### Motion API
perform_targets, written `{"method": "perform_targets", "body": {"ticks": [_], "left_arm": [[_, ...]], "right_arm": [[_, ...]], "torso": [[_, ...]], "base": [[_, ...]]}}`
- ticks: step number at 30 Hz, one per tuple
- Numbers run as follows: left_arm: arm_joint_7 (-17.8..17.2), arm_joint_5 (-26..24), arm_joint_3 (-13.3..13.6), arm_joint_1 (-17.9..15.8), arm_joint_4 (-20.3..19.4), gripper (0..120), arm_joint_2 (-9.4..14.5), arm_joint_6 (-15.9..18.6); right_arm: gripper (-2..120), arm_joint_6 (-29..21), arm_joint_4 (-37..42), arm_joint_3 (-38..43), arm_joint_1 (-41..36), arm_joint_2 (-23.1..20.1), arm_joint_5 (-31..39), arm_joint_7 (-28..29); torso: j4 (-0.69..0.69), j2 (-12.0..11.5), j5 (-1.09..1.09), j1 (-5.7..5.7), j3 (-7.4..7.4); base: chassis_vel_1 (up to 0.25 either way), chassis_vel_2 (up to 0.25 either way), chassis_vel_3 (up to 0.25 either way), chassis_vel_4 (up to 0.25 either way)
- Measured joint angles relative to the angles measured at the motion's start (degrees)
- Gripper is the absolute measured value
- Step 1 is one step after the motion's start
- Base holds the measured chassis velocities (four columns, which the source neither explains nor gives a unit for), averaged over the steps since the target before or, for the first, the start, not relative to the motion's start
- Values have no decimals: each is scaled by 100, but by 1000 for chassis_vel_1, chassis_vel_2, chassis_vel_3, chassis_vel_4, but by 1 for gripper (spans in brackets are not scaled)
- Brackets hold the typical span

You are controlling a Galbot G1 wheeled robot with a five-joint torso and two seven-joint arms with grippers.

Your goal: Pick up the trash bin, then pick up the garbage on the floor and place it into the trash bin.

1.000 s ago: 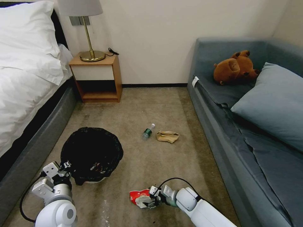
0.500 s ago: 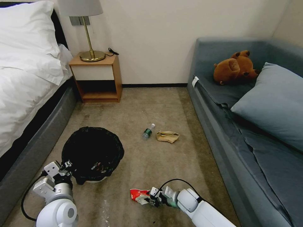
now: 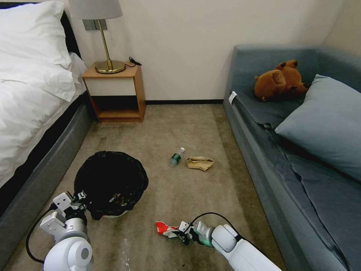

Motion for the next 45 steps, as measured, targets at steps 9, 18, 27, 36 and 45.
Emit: {"method": "perform_targets", "body": {"ticks": [9, 18, 27, 36, 45], "left_arm": [[0, -102, -48, -54, 46, 4, 48, 3], [0, -175, -63, -108, 24, 4, 87, 7], [0, -228, -47, -174, -48, 4, 84, 70], [-3, -236, 3, -208, -2, 4, 85, 81], [3, -202, 88, -210, 151, 4, 86, 37]], "right_arm": [[0, 80, 616, 616, -170, 74, 237, 227], [0, 239, 1096, 1371, -400, 324, 352, 303], [0, 570, 1411, 1943, -599, 523, 436, 501], [0, 1114, 1807, 2009, -690, 532, 656, 1622], [0, 1102, 2706, 2046, -623, 625, 946, 2594]], "torso": [[-1, 0, -1, 0, 0], [0, 0, 0, 0, 0], [0, 0, 0, 0, -1], [0, 0, 0, 0, -1], [0, 0, -1, 0, -1]], "base": [[0, 0, 0, 0], [0, 0, 0, 0], [0, 0, 0, 0], [0, 0, 0, 0], [0, 0, 0, 0]]}}
